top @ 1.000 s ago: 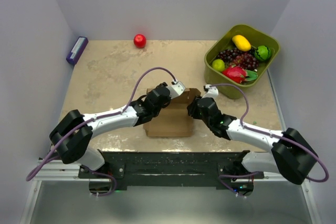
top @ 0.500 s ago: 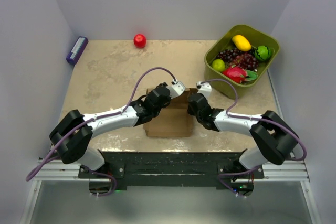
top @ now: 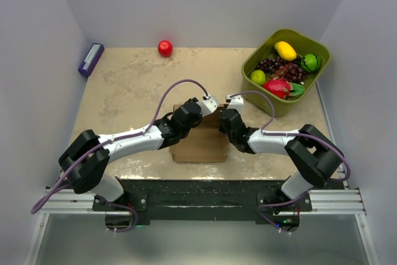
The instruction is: Fold the paper box
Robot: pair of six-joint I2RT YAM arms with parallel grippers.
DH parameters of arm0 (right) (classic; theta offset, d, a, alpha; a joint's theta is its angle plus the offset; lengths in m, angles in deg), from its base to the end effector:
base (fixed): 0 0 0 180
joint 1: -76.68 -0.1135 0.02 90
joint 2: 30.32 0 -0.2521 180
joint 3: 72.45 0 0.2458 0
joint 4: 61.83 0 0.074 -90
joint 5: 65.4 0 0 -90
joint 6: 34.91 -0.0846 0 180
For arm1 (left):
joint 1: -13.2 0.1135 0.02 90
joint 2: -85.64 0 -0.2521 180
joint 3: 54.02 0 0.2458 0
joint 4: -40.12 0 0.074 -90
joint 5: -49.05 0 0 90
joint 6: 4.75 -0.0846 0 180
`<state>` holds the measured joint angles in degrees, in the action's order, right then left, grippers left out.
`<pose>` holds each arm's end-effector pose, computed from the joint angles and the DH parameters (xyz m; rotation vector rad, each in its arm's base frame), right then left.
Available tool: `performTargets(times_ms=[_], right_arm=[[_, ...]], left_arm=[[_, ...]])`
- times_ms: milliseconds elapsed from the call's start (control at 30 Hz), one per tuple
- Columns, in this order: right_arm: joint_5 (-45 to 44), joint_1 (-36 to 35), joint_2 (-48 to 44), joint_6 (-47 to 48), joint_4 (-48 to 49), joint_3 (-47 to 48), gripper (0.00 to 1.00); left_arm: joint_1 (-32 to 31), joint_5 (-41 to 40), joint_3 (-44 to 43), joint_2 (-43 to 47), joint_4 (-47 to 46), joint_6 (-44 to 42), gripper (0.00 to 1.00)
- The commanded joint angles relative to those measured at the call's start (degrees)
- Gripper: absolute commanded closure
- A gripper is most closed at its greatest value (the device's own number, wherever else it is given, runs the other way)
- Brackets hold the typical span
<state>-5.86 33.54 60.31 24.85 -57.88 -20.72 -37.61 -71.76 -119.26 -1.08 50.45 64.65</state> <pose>0.2734 0.1974 0.1271 0.0594 2.0922 0.1928 0.2604 -0.2508 0.1979 0.9300 1.8263 0.2451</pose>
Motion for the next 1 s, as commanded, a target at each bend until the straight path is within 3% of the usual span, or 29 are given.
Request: performTargets(times_ms=[0,400,667,900,967], right_arm=[[0.22,-0.19,0.07,4.84,8.10,0.01,0.83],[3.65,-2.13,4.20,4.49,10.83,-0.16,0.86],[2.16,-2.22,7.54,0.10,7.58,-0.25,0.89],[2.77,-2.39,6.06,-1.67,7.14,-1.92,0.82],[3.12,-2.39,4.39,-1.66,6.00,-1.83,0.72]], left_arm=[[-0.61,2.16,0.14,-2.23,3.18,2.32,0.92],[-0.61,1.37,-0.30,-2.67,3.44,2.76,1.00],[-0.61,1.10,-0.48,-2.67,3.70,2.76,1.00],[-0.70,1.10,-0.74,-2.84,3.70,2.93,1.00],[-0.61,0.93,-0.66,-2.93,3.70,2.93,1.00]])
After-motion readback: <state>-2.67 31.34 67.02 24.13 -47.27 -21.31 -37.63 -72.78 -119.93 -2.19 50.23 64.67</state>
